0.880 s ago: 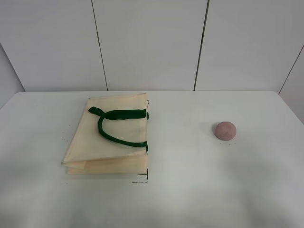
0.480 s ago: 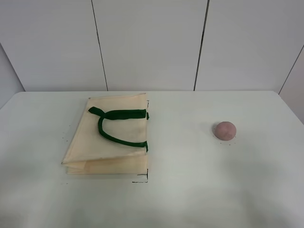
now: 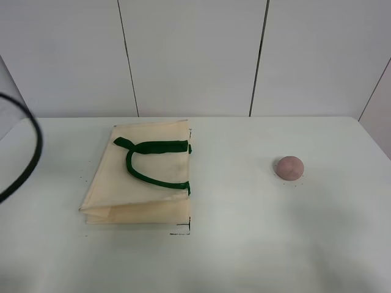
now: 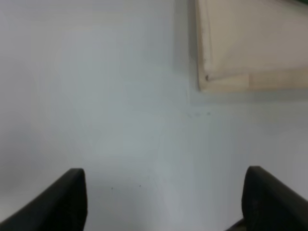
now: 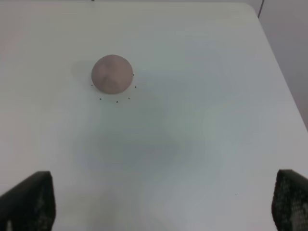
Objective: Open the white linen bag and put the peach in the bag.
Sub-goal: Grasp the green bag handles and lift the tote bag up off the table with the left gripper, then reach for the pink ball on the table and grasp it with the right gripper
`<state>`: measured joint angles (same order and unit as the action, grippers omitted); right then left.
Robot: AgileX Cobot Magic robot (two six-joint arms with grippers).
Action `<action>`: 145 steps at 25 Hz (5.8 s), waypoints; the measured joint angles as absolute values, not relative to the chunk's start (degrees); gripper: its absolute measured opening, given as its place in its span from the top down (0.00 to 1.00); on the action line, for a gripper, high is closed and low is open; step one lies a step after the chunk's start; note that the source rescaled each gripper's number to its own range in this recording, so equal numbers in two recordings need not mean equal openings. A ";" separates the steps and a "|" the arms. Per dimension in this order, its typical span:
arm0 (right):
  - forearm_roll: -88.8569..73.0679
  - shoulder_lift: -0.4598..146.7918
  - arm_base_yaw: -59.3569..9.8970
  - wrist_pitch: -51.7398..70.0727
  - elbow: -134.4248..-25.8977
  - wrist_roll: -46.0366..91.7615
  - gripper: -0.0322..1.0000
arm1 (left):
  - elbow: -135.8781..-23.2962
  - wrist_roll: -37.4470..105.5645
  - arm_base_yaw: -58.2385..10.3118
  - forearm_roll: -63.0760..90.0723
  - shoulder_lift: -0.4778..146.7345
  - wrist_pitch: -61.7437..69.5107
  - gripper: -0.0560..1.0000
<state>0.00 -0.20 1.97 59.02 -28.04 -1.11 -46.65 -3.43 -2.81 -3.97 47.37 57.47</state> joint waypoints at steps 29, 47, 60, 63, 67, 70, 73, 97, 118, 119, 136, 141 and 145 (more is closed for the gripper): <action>0.00 -0.20 1.97 59.02 -28.04 -1.11 0.00 | -99.10 -14.79 -16.81 -3.57 122.44 51.34 0.01; 0.00 -0.20 1.97 59.02 -28.04 -1.11 0.00 | -99.64 -18.37 -16.75 -4.16 132.84 48.63 0.02; 0.00 -0.20 1.97 59.02 -28.04 -1.11 0.00 | -100.29 -22.64 -16.87 -6.97 132.43 50.71 0.95; 0.00 -0.20 1.97 59.02 -28.04 -1.11 0.00 | -102.35 -22.80 -16.87 -8.04 131.09 54.51 0.95; 0.00 -0.20 1.97 59.02 -28.04 -1.11 0.00 | -108.61 -19.34 -16.82 -7.75 125.68 60.46 0.95; 0.00 -0.20 1.97 59.02 -28.04 -1.11 0.00 | -115.04 -15.31 -17.17 -7.75 121.64 65.66 0.95; 0.00 -0.20 1.97 59.02 -28.04 -1.11 0.00 | -120.63 -12.23 -17.17 -7.24 119.14 67.56 0.95; -2.16 27.41 1.97 49.23 -34.01 -1.11 0.00 | -120.88 -8.93 -17.29 -1.16 105.65 67.71 0.95; -5.79 106.92 -2.24 48.94 -77.97 6.16 0.00 | -120.88 -8.85 -17.29 -0.92 105.61 67.71 0.95; -5.80 107.47 -3.01 48.24 -78.03 6.03 0.00 | -120.88 -8.85 -17.29 -0.92 105.61 67.71 0.95; -7.31 121.77 -3.63 36.58 -78.17 5.16 0.01 | -120.88 -8.80 -17.29 -0.92 105.61 67.71 0.95; -7.36 121.90 -3.63 36.34 -78.17 5.16 0.50 | -120.88 -8.80 -17.29 -0.92 105.61 67.71 0.95; -7.95 121.65 -3.63 36.23 -78.76 5.21 0.96 | -120.88 -8.80 -17.29 -0.92 105.61 67.71 0.95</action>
<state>-7.95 121.65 -3.63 36.23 -78.76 5.21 -120.88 -8.80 -17.29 -0.92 105.61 67.71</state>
